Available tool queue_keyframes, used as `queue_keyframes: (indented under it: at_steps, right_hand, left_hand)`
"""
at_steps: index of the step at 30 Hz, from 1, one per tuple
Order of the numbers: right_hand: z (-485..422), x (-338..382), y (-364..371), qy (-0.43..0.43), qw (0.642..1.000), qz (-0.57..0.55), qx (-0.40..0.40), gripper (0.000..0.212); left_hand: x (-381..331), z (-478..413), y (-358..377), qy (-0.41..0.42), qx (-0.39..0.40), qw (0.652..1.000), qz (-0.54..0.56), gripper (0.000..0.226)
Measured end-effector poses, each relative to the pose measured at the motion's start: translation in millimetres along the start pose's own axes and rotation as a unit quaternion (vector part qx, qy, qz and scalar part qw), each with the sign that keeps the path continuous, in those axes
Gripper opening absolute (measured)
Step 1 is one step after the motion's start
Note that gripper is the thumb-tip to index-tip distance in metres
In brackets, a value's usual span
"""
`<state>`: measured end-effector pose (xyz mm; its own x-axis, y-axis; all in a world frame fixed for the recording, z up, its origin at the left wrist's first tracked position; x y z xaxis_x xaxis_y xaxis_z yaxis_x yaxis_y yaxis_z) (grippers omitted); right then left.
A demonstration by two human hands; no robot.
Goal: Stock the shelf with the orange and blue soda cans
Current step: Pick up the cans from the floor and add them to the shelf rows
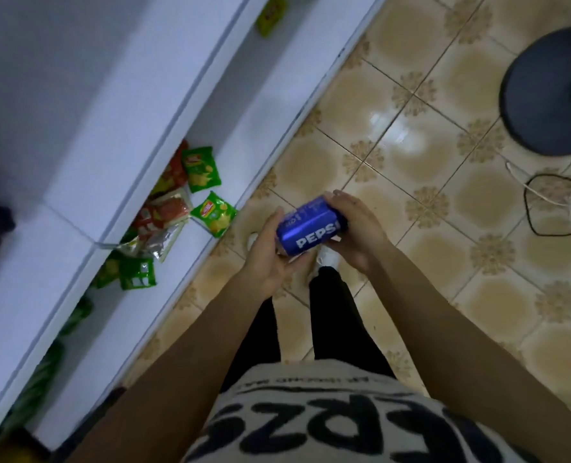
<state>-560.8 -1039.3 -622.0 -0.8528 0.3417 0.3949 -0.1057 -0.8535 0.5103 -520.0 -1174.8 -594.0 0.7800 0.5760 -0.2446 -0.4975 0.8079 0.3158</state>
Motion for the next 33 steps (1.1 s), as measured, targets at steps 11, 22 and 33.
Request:
queue_keyframes:
  at_steps: [11,22,33]
  right_hand:
    - [143,25,160,-0.156,0.969,0.092,0.168,0.034]
    - [294,-184,324,-0.154,0.865,0.280,0.388,0.044]
    - [442,-291,501,-0.260,0.656,0.479,0.522,0.013]
  left_hand:
    - [-8,203,-23,0.224,0.116,0.960,0.122,0.058]
    - [121,396,-213,0.375,0.112,0.884,0.256,0.057]
    - [166,588,-316,0.578,0.132,0.738,0.322,0.058]
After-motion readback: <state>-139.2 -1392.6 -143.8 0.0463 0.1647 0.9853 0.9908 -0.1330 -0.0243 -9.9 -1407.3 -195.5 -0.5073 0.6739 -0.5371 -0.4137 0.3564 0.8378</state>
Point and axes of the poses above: each hand's wrist, its own z-axis away from the middle knuckle, its own y-axis out of the palm, x = y × z, the point moved 1 cm from there along -z, towards the middle knuckle, and after that the axes turned 12 degrees about x, right-handed, at the moved point
